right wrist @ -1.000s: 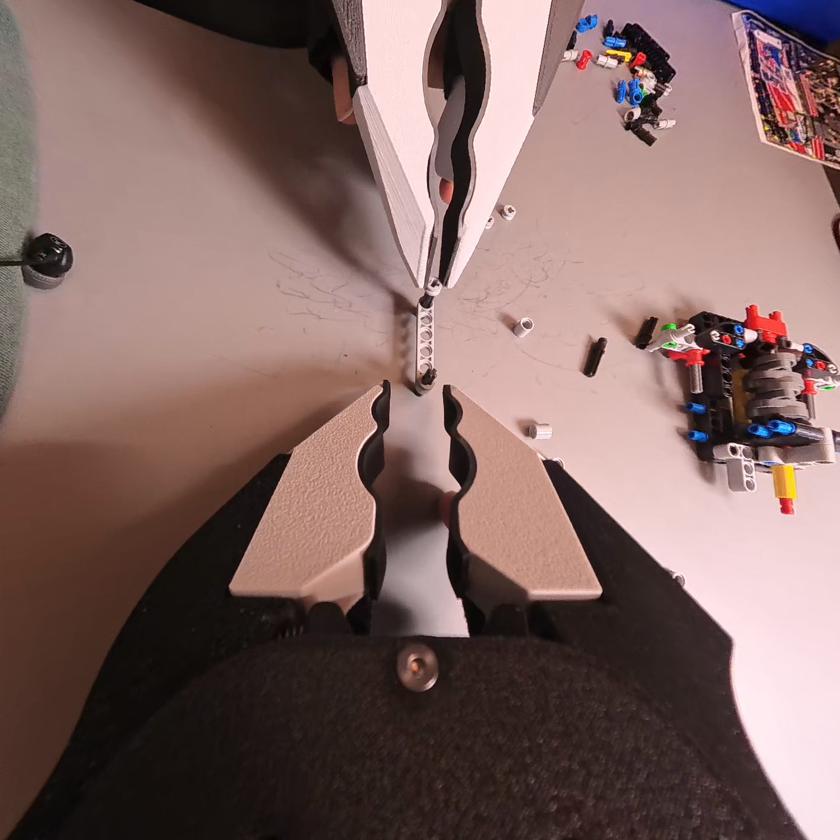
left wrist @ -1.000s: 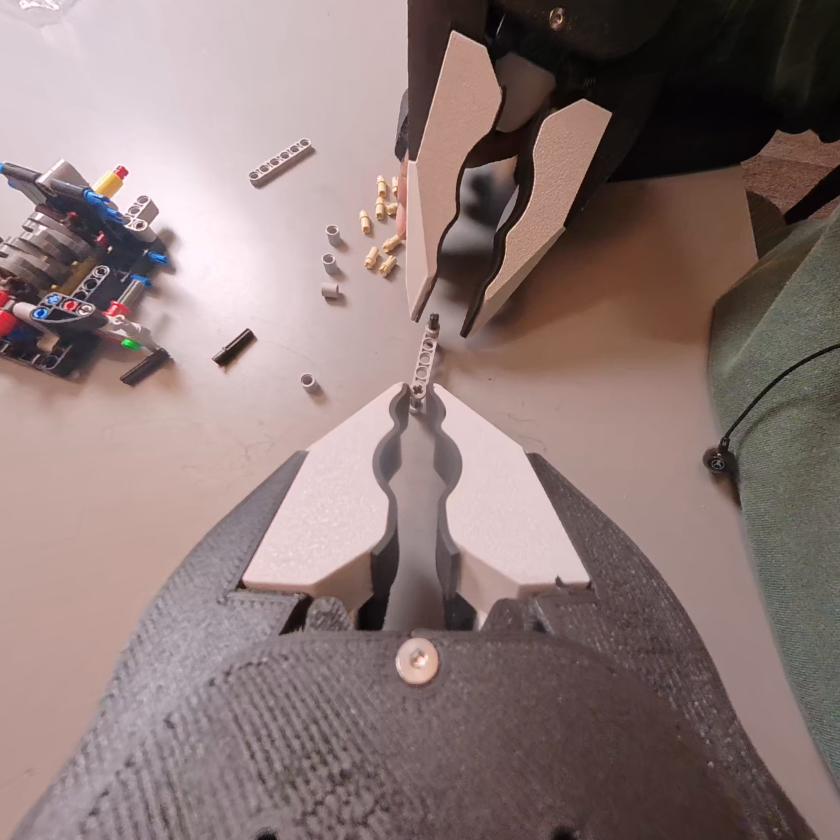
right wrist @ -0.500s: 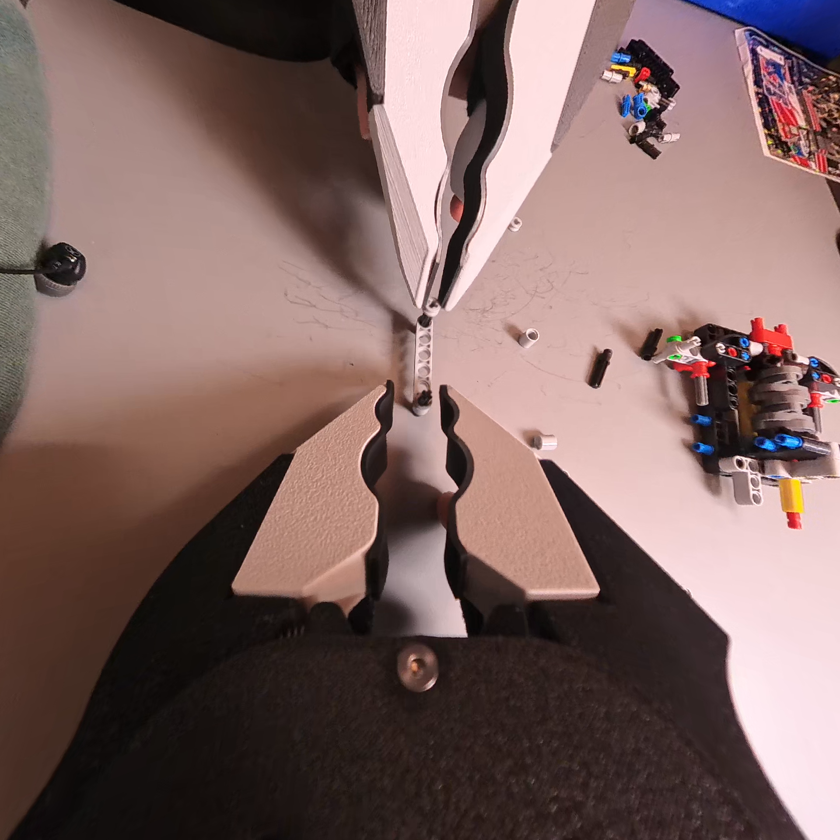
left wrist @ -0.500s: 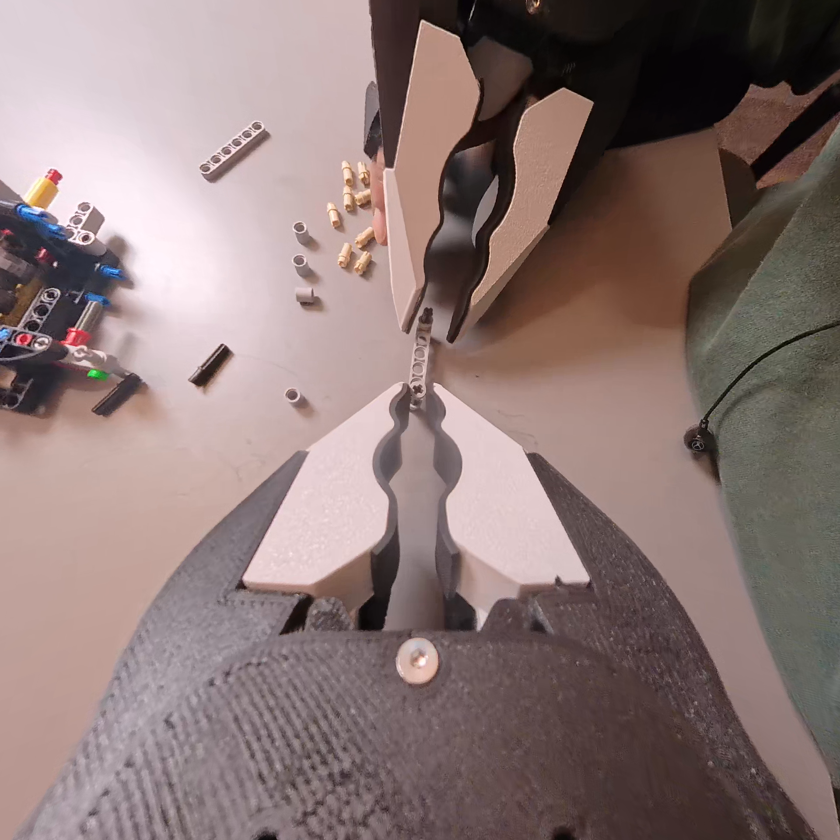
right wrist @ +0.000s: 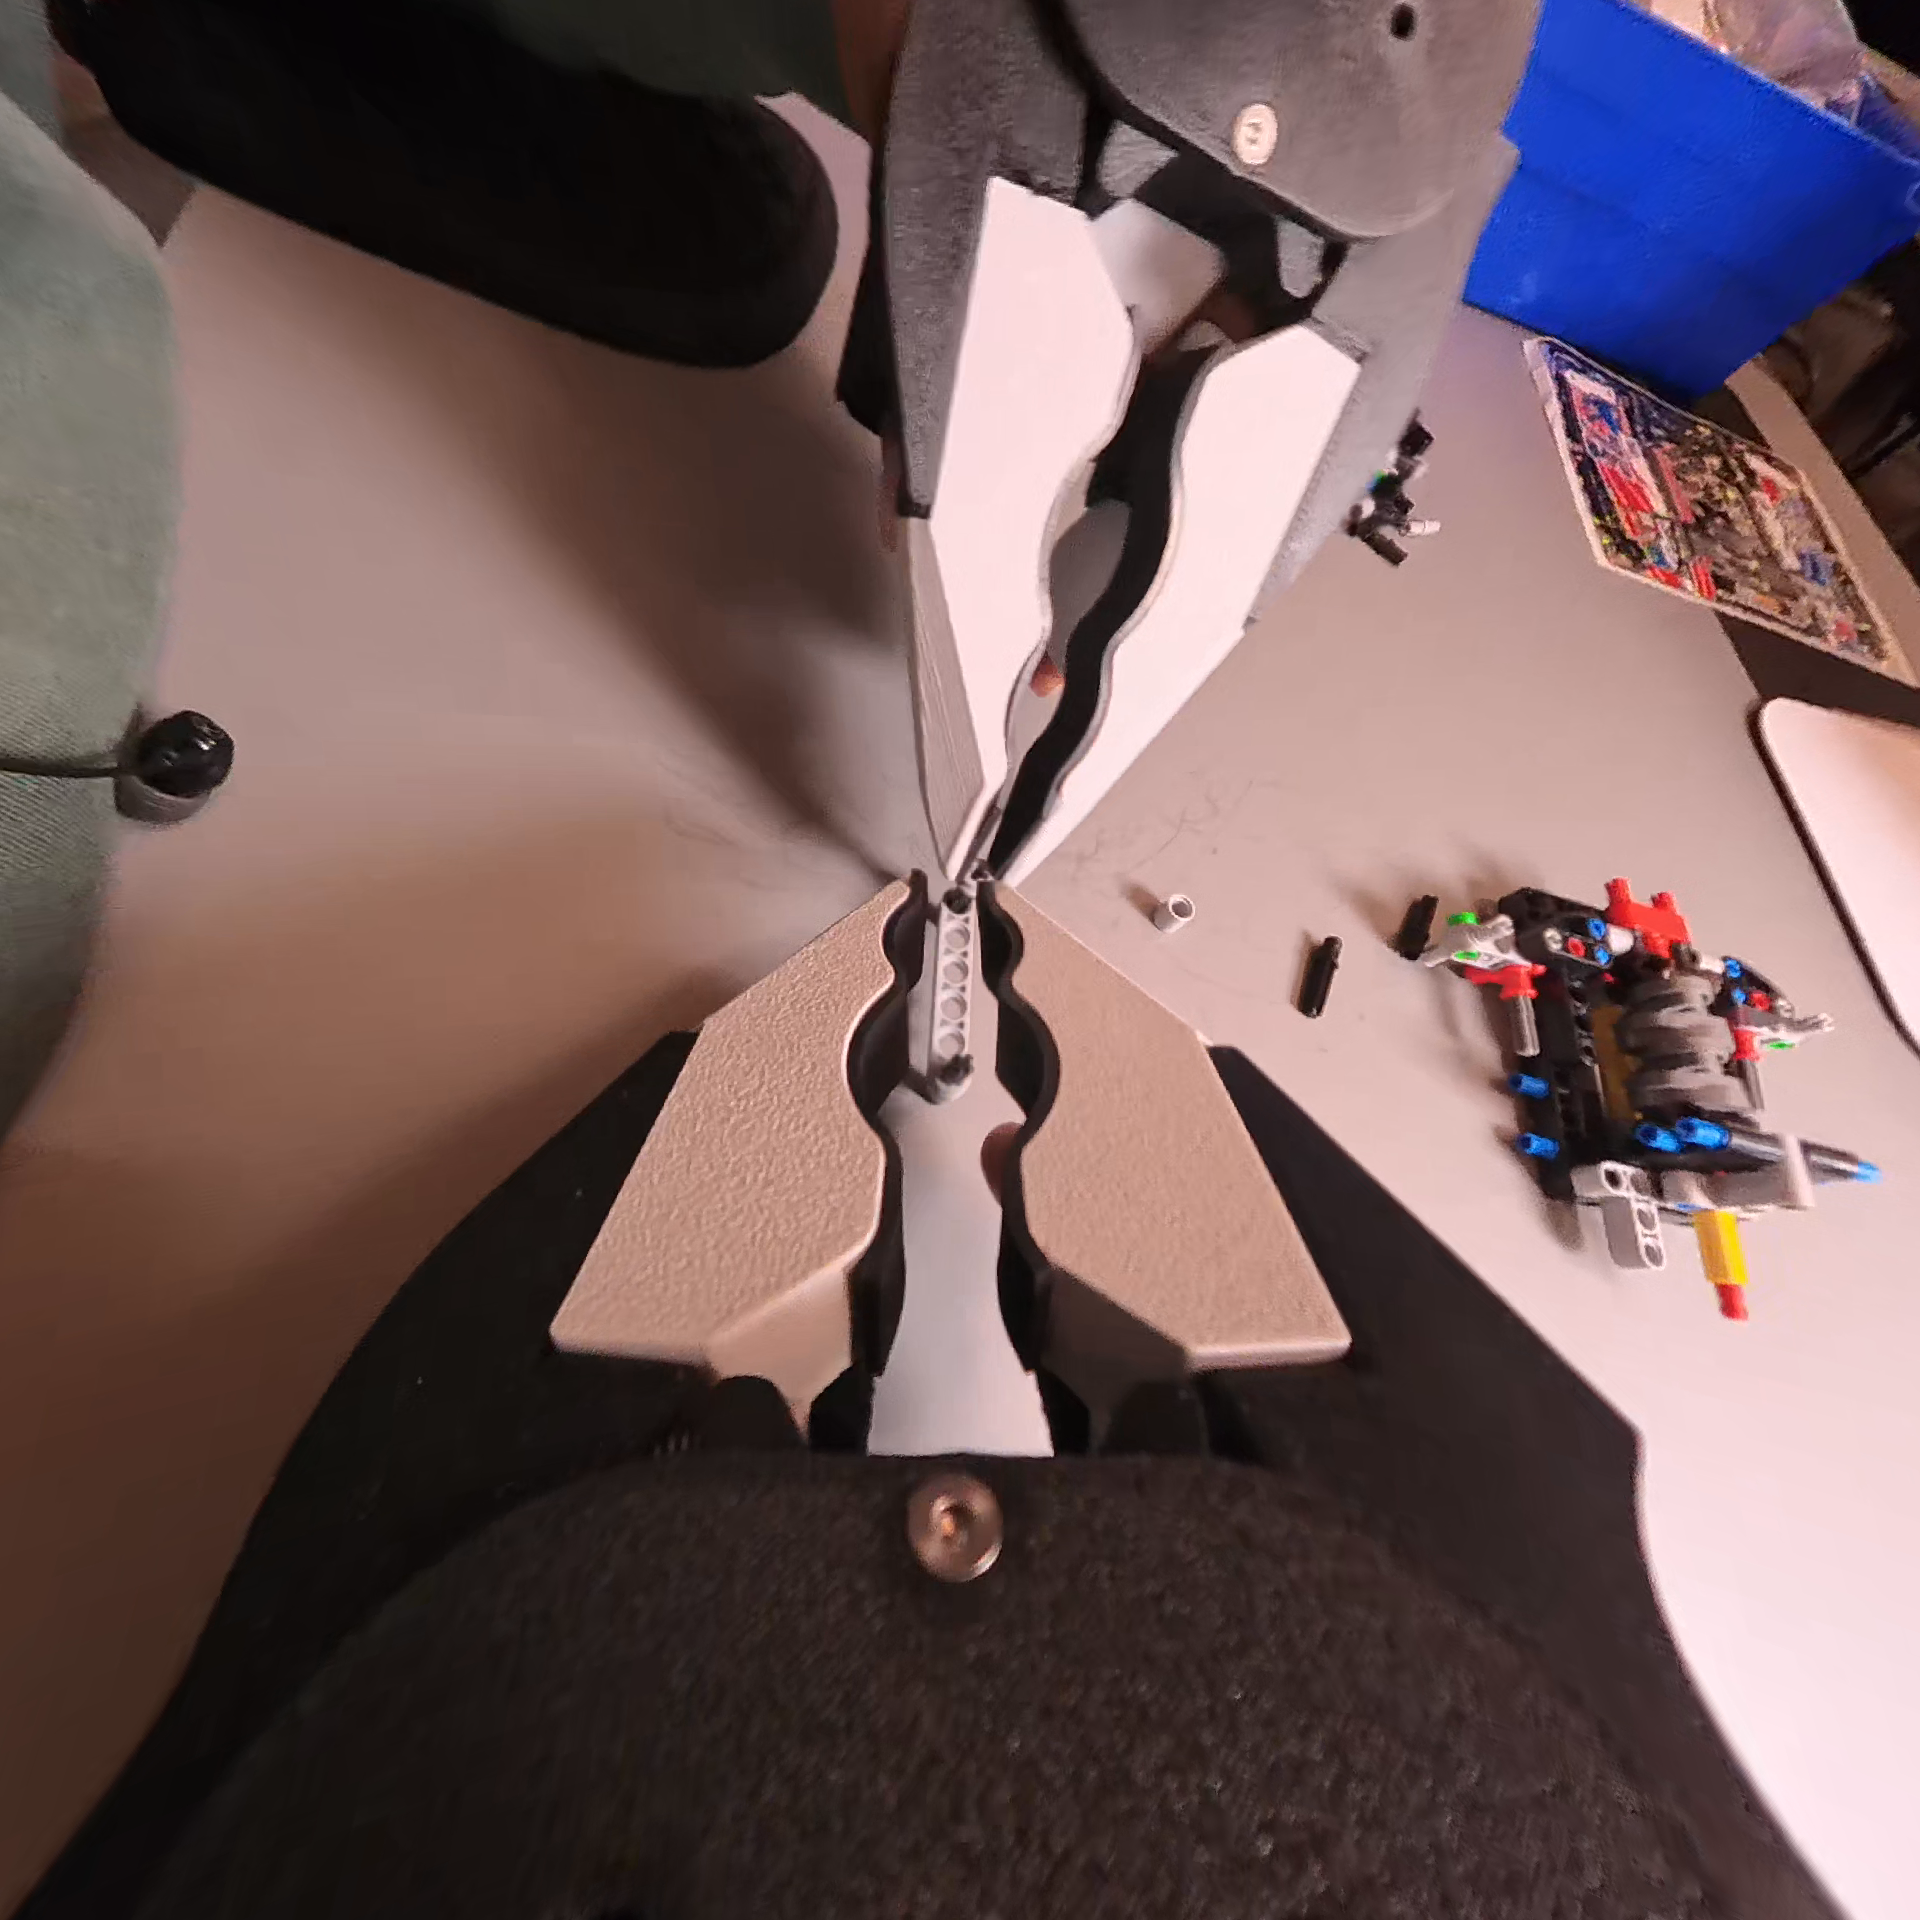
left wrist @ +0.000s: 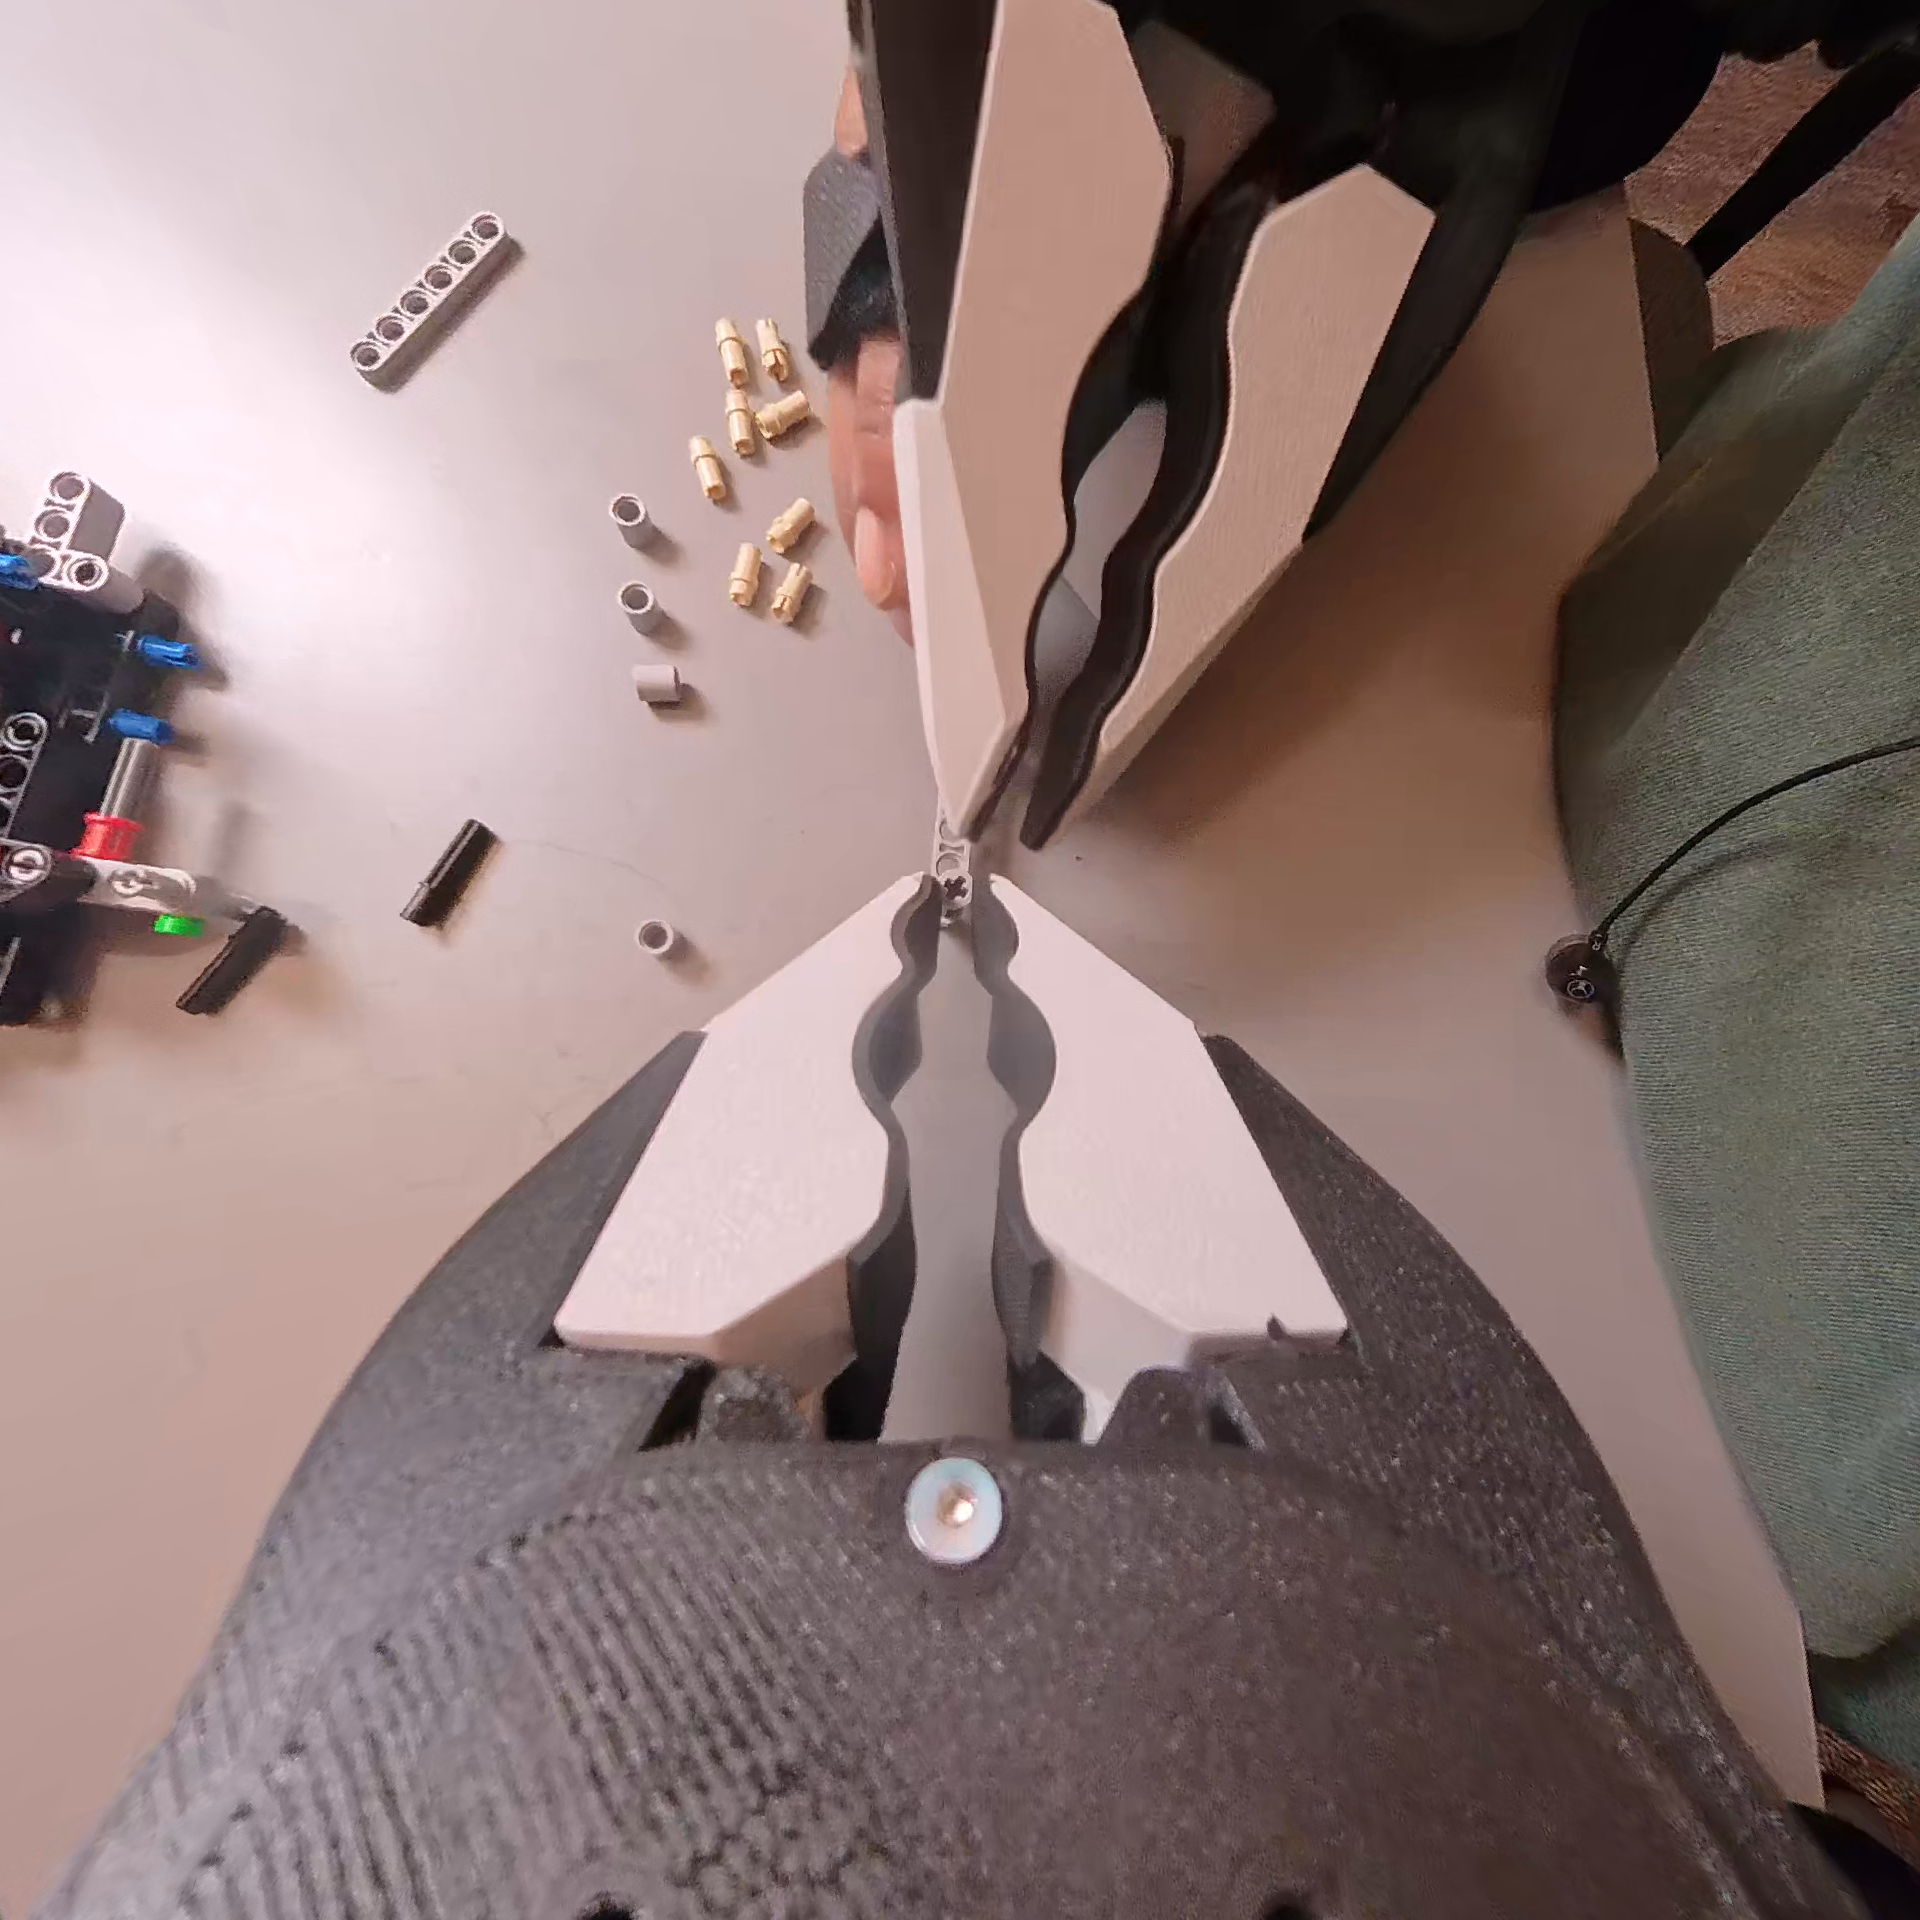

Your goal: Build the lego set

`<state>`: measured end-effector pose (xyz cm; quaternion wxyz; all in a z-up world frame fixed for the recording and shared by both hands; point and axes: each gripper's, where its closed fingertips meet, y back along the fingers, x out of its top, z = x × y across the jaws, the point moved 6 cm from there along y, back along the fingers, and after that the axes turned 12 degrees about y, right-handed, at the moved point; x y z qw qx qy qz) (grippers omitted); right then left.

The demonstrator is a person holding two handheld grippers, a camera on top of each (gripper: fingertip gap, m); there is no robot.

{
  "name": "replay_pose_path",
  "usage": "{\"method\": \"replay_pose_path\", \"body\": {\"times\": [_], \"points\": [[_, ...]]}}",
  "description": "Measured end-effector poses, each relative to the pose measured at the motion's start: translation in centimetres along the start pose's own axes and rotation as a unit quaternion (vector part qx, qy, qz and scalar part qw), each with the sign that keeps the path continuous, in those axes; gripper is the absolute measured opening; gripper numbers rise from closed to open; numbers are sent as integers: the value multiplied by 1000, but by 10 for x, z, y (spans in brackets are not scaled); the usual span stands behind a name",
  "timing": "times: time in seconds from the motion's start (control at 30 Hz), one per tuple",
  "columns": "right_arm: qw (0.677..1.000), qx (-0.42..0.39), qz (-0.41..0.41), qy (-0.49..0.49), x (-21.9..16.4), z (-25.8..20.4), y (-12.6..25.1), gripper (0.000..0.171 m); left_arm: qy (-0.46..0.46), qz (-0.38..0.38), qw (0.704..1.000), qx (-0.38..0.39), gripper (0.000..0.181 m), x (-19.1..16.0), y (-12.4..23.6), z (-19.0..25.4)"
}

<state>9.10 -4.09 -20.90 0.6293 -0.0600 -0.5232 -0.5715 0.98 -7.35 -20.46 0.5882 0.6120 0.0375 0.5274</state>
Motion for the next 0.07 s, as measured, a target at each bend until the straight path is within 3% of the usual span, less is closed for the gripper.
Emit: {"method": "replay_pose_path", "body": {"times": [0.03, 0.07], "points": [[1000, -6, -4, 8, 0, 0, -2, 7, 0, 0, 1000, -3, 4, 0, 0, 0], [1000, -11, -9, 15, 0, 0, -3, 8, 0, 0, 1000, -6, 4, 1, -1, 0]]}}
